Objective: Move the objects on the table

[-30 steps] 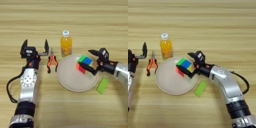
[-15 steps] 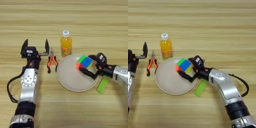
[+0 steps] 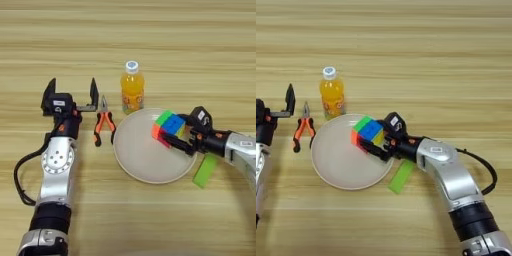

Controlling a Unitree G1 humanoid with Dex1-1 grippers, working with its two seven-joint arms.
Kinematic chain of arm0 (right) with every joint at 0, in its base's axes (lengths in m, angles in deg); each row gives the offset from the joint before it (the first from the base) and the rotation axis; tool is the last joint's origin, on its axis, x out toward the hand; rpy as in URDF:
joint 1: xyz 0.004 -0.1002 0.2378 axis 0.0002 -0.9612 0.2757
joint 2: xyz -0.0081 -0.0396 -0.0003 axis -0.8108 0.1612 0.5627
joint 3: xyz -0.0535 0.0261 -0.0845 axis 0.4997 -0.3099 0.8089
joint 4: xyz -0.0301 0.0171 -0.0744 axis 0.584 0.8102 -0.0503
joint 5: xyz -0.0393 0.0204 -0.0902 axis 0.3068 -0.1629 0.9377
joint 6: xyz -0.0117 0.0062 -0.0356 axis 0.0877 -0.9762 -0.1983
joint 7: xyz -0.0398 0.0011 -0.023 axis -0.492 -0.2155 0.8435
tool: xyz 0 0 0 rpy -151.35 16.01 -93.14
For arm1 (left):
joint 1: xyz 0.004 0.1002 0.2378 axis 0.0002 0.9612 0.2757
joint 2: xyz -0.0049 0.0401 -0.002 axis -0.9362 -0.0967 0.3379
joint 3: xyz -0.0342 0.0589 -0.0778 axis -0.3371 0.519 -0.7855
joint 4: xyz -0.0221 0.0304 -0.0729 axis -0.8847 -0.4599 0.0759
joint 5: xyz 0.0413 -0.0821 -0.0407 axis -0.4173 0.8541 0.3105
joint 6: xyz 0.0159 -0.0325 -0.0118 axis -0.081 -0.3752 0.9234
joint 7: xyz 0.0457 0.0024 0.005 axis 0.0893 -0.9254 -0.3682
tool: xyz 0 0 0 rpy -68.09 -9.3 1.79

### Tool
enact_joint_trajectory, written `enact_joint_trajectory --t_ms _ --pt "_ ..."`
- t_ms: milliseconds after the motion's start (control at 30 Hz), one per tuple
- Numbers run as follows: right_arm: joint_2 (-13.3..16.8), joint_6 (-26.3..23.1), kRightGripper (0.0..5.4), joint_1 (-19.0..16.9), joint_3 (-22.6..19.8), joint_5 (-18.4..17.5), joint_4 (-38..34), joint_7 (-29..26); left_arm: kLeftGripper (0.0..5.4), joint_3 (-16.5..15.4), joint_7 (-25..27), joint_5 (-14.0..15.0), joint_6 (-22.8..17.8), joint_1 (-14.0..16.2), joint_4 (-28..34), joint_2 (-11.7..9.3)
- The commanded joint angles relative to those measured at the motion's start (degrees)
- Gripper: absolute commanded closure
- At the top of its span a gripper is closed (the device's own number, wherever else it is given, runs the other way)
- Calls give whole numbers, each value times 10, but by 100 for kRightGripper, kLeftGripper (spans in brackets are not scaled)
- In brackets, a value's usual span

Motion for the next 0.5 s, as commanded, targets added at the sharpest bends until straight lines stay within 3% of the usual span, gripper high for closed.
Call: enact_joint_trajectory --t_ms 33,300,500 --pt "-1 5 208 1 -1 4 2 1 0 2 1 -2 7 -4 -3 -4" --pt "7 -4 208 10 -19 -14 -32 -7 0 3 16 10 29 -1 21 -3" --pt "22 -19 208 24 -41 -36 -72 -21 0 3 40 23 36 -1 61 -15"
